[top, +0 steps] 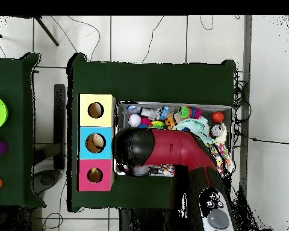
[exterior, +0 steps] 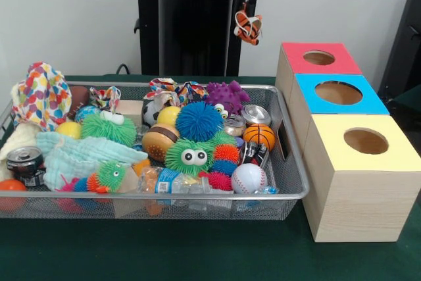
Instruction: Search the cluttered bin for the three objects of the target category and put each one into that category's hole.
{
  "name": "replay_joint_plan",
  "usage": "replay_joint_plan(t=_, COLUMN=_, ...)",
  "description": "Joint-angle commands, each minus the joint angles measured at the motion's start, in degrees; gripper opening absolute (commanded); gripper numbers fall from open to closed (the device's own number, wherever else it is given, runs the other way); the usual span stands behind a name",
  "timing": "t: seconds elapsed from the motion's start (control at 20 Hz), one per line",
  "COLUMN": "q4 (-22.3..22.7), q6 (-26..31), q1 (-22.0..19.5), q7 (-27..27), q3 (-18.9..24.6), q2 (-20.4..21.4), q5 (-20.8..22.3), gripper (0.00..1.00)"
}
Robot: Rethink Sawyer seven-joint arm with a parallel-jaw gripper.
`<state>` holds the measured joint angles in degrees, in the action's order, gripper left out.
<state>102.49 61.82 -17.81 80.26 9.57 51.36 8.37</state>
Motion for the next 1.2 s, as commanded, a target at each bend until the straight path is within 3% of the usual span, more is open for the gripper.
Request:
replay_joint_plan(t=0.05, q4=7.6, q6=-4.1, q1=1.5, q7=13.2, q3=-1.7, q2=1.7, q5=-4.0, gripper=0.00)
replay_joint_plan(t=0.75, q4=10.0, q6=-6.8, q1=4.1, q7=13.4, q3=-4.3, q2=2.7, q5=-9.2, gripper=0.00)
replay_joint_plan(t=1.2, q4=16.4, q6=-13.4, q1=6.1, q7=12.6, q3=-5.1, q2=5.1, q5=-14.6, gripper=0.00)
